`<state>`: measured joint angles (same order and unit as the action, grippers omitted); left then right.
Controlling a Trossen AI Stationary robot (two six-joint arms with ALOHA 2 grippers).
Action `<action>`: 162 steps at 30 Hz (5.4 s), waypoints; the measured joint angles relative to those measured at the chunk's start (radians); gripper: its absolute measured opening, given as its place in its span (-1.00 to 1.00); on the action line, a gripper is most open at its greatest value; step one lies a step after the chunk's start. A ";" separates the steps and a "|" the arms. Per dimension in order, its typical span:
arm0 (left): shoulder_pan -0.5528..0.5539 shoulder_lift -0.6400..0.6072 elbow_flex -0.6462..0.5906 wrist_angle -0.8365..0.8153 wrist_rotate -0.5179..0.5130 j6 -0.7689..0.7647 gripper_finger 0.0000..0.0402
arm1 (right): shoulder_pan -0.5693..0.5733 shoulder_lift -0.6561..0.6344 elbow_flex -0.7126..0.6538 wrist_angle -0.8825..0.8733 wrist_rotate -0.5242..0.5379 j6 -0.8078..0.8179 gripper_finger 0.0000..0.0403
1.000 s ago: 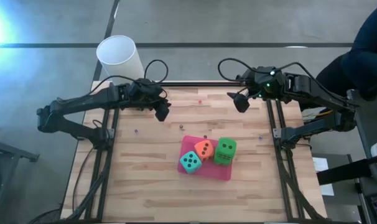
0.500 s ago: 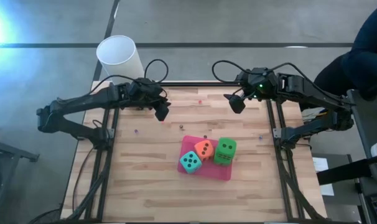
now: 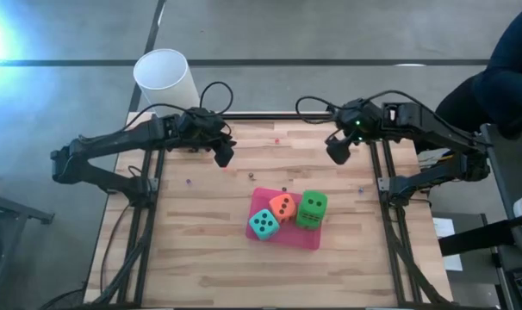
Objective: Pick & Place Dice
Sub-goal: Put the small blue dice into the pink bin
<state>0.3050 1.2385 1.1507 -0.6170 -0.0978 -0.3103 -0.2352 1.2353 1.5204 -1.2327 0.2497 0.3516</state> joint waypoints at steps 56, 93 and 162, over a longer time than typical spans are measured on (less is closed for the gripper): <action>0.000 0.000 0.000 0.032 0.001 -0.005 -0.36 | -0.142 -0.142 -0.920 0.149 -0.359 0.275 0.18; 0.000 0.000 0.001 0.052 0.001 -0.005 -0.38 | -0.145 0.093 -0.989 0.240 -0.295 0.222 -0.49; 0.000 0.000 0.000 0.048 0.001 0.026 -0.39 | 0.030 -0.088 -0.270 0.405 -0.267 -0.046 -0.72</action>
<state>0.3051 1.2388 1.1511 -0.5686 -0.0971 -0.2846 -0.2049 1.1477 1.2499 -0.8280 -0.0175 0.3058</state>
